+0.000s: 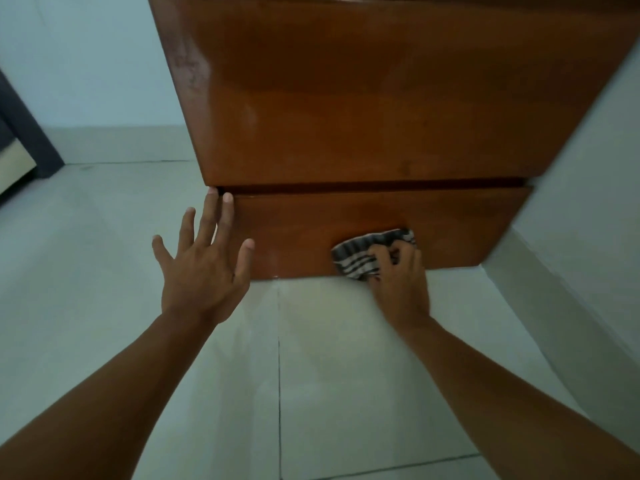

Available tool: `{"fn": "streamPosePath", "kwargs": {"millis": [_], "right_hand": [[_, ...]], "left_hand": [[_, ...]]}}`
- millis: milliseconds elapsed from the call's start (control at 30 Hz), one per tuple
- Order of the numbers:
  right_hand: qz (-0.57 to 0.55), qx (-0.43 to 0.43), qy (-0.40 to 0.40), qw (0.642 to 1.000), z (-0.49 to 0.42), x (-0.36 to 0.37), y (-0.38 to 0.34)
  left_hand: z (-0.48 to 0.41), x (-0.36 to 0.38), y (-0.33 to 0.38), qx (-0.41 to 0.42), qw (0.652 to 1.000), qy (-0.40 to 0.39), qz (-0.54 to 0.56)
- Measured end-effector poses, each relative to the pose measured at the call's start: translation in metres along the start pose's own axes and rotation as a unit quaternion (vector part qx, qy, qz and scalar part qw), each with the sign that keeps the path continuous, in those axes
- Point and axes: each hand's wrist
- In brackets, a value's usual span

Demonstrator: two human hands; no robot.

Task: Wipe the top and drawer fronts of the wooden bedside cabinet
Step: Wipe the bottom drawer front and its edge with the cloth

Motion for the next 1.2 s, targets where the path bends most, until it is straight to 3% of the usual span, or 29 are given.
{"fn": "streamPosePath", "kwargs": {"millis": [167,333,467,633,767,833,967,1200], "right_hand": [[0.007,0.151,-0.034,0.988,-0.004,-0.04,0.066],[-0.009,0.245,0.024,0.969,-0.022,-0.074,0.114],[-0.041,0.234,0.004,0.971,-0.027,-0.087,0.109],[-0.105,0.171,0.059,0.978,-0.018,-0.113,0.075],[-0.029,0.06,-0.056,0.996,-0.031,-0.125,0.053],[-0.027,0.068,-0.097,0.993,-0.04,-0.125,0.048],[-0.023,0.105,-0.083,0.991,-0.044,-0.122,0.038],[0.003,0.098,-0.078,0.992,-0.037,-0.111,0.04]], "left_hand": [[0.001,0.002,0.003,-0.013,1.0,-0.01,-0.001],[0.0,0.0,0.005,-0.019,0.999,-0.021,-0.015],[0.0,-0.005,0.006,-0.022,0.999,-0.032,-0.026],[0.001,-0.014,0.01,-0.024,0.998,-0.052,-0.035],[0.0,-0.022,0.011,-0.027,0.996,-0.069,-0.047],[0.0,-0.022,0.011,-0.029,0.996,-0.074,-0.048],[0.0,-0.02,0.014,-0.041,0.995,-0.075,-0.041],[0.001,-0.012,0.017,-0.053,0.997,-0.055,-0.002]]}}
Point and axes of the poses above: each hand's wrist, its own z-axis away from the middle knuckle, its own x-axis out of the palm, y = z × x, and after that the axes turned 3 degrees about -z, right-handed
